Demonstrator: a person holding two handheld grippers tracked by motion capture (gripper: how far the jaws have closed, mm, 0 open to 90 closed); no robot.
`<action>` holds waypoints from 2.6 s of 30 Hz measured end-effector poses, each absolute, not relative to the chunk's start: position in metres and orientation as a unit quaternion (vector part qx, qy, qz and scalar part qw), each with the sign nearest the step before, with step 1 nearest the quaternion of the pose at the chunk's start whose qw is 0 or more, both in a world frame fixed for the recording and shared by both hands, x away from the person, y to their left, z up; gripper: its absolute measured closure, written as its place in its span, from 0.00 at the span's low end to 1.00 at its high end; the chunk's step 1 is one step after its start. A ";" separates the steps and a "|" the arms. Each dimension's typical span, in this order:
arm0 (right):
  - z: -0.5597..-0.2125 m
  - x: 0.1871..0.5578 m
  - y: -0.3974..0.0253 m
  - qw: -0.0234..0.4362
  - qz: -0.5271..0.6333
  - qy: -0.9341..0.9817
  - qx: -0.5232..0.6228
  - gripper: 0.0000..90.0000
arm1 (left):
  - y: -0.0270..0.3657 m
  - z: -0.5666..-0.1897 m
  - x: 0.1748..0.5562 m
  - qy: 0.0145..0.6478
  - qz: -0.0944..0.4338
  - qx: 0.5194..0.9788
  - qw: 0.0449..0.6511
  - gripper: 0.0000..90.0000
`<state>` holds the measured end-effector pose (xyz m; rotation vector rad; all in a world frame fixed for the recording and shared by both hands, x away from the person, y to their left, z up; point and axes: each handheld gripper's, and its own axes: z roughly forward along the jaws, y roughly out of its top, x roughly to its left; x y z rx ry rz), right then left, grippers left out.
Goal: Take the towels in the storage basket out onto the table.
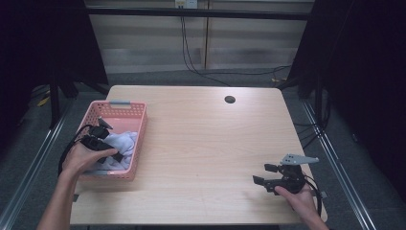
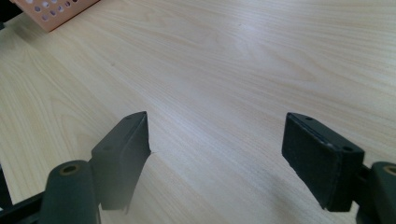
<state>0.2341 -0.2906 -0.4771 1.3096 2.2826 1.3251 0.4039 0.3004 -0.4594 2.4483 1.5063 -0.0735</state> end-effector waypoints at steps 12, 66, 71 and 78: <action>-0.477 0.233 -0.291 0.090 0.445 0.773 0.443 0.27 | 0.282 -0.460 0.409 0.517 0.023 0.854 0.049 0.26; -0.477 0.235 -0.292 0.082 0.444 0.769 0.452 0.27 | 0.329 -0.374 0.379 0.513 0.027 0.787 0.342 0.58; -0.476 0.234 -0.293 0.083 0.446 0.768 0.453 0.27 | 0.318 -0.360 0.372 0.492 0.045 0.791 0.361 0.58; -0.475 0.233 -0.293 0.082 0.448 0.767 0.452 0.27 | 0.303 -0.341 0.362 0.472 0.070 0.793 0.379 0.58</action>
